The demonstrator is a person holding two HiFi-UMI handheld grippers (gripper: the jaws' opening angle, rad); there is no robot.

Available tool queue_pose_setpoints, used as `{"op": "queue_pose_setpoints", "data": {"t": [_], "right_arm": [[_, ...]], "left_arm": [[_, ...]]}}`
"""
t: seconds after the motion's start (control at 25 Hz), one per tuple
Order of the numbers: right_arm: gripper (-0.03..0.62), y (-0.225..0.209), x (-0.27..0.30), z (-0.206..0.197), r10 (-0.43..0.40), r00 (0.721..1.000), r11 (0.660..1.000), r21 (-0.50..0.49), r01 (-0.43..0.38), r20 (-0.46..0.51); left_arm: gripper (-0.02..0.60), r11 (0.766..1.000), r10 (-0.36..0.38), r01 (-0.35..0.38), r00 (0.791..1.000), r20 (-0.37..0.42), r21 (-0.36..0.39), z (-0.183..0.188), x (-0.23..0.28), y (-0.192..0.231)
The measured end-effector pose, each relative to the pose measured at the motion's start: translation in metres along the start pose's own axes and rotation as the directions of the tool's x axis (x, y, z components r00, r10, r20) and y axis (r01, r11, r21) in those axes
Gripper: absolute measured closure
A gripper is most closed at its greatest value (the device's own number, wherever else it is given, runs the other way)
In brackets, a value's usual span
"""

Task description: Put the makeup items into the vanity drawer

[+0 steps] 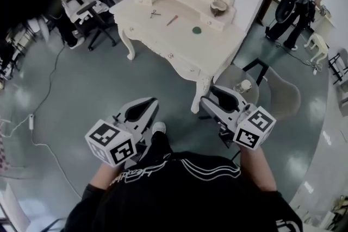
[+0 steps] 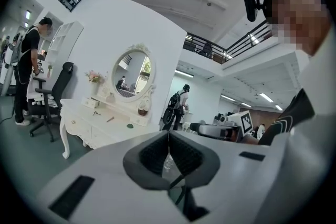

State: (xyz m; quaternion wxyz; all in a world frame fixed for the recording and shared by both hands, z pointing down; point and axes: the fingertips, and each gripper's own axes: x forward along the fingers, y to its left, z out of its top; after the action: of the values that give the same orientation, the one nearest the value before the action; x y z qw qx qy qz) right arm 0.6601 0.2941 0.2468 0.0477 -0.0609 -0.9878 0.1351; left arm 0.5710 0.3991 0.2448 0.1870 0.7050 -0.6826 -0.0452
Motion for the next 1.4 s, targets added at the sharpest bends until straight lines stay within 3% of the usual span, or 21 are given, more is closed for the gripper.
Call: {"op": "queue_pose_setpoints", "data": {"t": [0.4, 0.76, 1.16, 1.4], "right_arm": [[0.358, -0.101, 0.117, 0.000, -0.111, 0.991, 0.992, 0.053, 0.115, -0.069], [0.329, -0.192, 0.218, 0.002, -0.236, 0.964, 0.964, 0.098, 0.248, -0.119], [0.321, -0.271, 0.259, -0.005, -0.326, 0.935, 0.930, 0.129, 0.344, -0.143], [0.321, -0.345, 0.269, -0.025, -0.393, 0.892, 0.903, 0.090, 0.421, -0.224]], "left_arm": [[0.557, 0.997, -0.061, 0.058, 0.996, -0.072, -0.054, 0.034, 0.081, 0.141], [0.557, 0.991, -0.123, 0.115, 0.982, -0.146, -0.065, 0.065, 0.142, 0.265], [0.557, 0.986, -0.157, 0.140, 0.963, -0.221, -0.091, 0.066, 0.208, 0.336], [0.557, 0.984, -0.153, 0.124, 0.956, -0.250, -0.128, 0.064, 0.260, 0.367]]}}
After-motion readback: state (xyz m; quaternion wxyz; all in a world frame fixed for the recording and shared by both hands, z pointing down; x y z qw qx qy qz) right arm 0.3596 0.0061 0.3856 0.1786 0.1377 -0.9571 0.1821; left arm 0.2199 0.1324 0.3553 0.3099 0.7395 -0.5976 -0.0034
